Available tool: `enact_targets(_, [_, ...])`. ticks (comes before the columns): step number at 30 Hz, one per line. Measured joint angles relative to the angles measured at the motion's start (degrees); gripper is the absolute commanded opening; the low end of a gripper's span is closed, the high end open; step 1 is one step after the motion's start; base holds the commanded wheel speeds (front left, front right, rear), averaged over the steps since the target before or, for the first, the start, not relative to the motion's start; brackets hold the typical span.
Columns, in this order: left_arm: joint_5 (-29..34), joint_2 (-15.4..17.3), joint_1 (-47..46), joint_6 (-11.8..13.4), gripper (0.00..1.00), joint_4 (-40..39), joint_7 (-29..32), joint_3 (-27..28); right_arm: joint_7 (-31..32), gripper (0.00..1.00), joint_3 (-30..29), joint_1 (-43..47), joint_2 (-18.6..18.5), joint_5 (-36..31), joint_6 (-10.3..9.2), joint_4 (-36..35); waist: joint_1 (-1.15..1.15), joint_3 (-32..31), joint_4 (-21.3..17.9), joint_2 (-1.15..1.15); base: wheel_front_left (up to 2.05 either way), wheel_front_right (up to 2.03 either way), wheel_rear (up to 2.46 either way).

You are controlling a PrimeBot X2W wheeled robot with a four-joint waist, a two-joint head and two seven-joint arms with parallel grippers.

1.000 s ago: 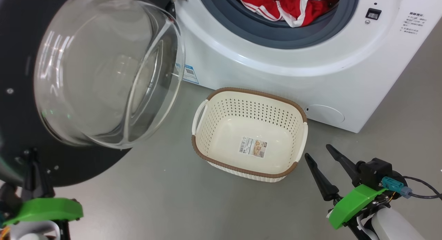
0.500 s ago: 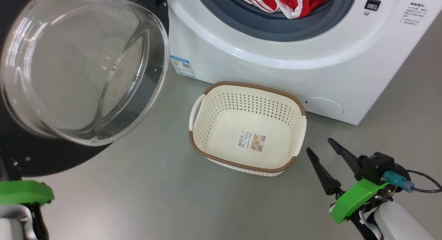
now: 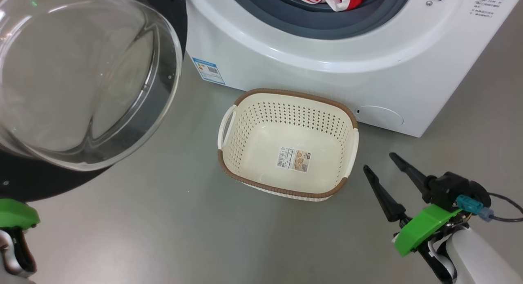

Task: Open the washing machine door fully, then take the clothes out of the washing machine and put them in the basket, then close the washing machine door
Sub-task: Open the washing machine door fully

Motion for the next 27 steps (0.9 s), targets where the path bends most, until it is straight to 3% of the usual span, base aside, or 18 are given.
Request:
enact_targets(10, [1.81, 0.34, -2.44, -0.81, 0.0, 2.14, -0.01, 3.08, 0.0, 1.0, -2.05, -0.83, -0.12, -2.94, 0.0, -5.31, 0.0, 1.6, -0.65, 0.0, 0.0, 0.0, 0.0])
enact_targets(27, [3.46, 2.27, -5.89, -1.16, 0.0, 7.23, -0.01, 7.77, 0.0, 1.0, -1.99, -0.83, -0.57, -3.56, 0.0, -6.71, 0.0, 2.47, -2.46, 0.0, 0.0, 0.0, 0.0])
